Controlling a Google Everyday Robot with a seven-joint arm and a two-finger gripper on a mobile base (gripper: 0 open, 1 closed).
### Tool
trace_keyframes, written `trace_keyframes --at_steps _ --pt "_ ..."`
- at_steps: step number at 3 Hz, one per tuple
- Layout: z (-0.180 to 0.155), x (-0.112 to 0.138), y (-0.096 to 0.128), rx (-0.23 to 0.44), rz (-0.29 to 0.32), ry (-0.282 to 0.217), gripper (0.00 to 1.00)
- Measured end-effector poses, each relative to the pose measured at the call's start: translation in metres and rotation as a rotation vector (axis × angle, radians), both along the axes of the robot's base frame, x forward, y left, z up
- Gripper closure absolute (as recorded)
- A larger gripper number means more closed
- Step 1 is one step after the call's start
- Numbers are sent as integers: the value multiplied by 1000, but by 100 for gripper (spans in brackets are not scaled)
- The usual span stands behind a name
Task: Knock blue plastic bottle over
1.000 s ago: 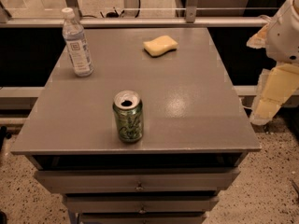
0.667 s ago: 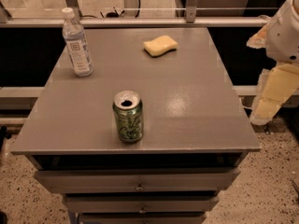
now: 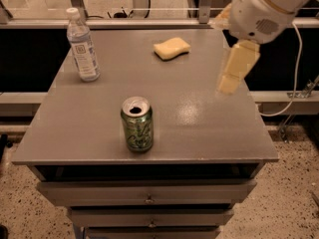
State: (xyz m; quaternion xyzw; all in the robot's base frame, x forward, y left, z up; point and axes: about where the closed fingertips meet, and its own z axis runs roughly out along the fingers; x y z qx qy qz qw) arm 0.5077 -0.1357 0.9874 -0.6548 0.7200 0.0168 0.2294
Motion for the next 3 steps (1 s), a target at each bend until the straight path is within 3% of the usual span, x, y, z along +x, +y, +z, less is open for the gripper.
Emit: trace_keyframes --at_steps 1,2,3 --pt "14 47 53 92 98 -61 0" --pt "13 50 58 110 102 -63 0" --pt "9 73 91 219 130 -69 0"
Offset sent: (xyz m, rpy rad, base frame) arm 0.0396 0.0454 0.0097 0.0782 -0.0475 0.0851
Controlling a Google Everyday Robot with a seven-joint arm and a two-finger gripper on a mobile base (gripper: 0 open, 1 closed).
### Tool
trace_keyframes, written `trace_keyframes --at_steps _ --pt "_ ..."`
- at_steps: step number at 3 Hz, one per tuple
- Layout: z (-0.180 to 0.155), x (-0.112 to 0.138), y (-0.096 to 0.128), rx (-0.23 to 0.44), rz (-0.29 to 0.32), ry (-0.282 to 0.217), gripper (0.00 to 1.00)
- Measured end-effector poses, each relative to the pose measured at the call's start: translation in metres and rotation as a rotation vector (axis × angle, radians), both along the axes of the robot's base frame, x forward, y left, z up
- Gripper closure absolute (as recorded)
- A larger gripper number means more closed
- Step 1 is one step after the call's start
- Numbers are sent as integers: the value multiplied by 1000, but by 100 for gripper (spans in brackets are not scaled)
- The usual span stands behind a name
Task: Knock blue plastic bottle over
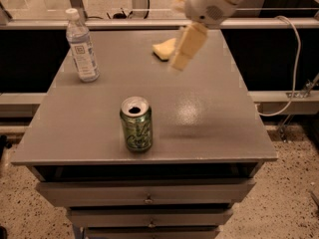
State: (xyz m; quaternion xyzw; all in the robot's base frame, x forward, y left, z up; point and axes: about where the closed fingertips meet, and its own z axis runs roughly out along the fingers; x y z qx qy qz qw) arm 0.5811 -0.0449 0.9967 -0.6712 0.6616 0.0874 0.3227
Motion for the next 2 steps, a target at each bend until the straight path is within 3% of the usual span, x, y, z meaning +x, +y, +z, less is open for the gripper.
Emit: trace_keyframes --at_steps 1,2 --pt "-11 42 39 138 16 -4 0" --pt "-30 80 89 337 14 1 0"
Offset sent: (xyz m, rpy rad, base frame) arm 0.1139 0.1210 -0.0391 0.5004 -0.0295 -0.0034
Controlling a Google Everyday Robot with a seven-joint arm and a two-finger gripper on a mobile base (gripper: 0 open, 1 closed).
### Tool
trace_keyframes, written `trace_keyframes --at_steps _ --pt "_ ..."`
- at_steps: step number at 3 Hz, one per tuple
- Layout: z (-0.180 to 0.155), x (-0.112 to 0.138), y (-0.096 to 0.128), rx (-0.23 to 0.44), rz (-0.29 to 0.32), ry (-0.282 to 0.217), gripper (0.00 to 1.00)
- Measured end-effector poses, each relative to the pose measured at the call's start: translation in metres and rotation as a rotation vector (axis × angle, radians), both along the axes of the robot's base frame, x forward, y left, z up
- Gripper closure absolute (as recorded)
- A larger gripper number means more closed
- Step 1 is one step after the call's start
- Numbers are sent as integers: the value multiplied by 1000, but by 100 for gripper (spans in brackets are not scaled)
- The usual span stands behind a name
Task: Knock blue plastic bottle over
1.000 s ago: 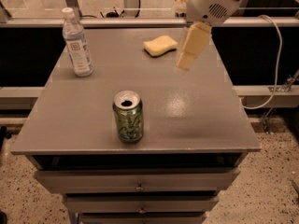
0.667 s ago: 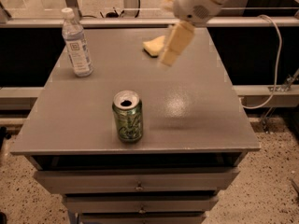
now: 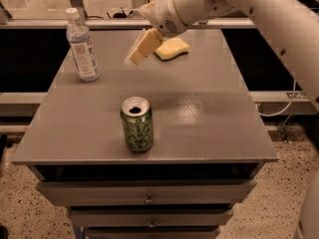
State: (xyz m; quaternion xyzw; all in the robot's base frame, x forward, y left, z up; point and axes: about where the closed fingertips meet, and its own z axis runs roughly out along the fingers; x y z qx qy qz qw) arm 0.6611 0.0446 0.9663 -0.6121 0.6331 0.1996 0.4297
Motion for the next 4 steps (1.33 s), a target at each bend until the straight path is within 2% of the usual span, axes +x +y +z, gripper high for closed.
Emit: trace_keyframes --at_steps 1,2,3,4 --pt "-8 27 48 184 -6 22 0" --pt "-8 32 97 302 24 52 0" --pt "-14 34 143 380 62 94 0" --pt "-28 34 179 427 80 139 2"
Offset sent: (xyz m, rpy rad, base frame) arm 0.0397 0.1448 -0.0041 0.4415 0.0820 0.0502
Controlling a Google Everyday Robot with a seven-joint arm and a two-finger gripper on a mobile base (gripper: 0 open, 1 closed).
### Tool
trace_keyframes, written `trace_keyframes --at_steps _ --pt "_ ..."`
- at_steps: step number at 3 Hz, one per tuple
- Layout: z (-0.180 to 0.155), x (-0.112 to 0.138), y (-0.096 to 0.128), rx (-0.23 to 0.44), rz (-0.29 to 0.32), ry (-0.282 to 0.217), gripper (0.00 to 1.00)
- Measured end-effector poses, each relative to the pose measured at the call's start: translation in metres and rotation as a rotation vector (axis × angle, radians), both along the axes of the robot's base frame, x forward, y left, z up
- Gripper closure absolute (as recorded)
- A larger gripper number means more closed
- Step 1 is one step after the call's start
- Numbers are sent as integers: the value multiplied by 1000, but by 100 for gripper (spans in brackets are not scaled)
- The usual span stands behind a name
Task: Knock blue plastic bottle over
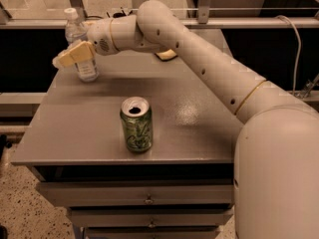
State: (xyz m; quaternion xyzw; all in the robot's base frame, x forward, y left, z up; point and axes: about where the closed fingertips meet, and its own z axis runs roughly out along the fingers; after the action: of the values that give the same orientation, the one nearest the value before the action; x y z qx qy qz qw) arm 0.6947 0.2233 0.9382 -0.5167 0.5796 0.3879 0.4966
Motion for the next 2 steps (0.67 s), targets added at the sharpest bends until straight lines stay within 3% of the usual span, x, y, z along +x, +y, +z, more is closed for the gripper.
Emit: trace_keyframes --at_steps 1,2 --pt "-11 1 9 12 -9 22 24" --pt "-15 3 -10 8 -47 28 55"
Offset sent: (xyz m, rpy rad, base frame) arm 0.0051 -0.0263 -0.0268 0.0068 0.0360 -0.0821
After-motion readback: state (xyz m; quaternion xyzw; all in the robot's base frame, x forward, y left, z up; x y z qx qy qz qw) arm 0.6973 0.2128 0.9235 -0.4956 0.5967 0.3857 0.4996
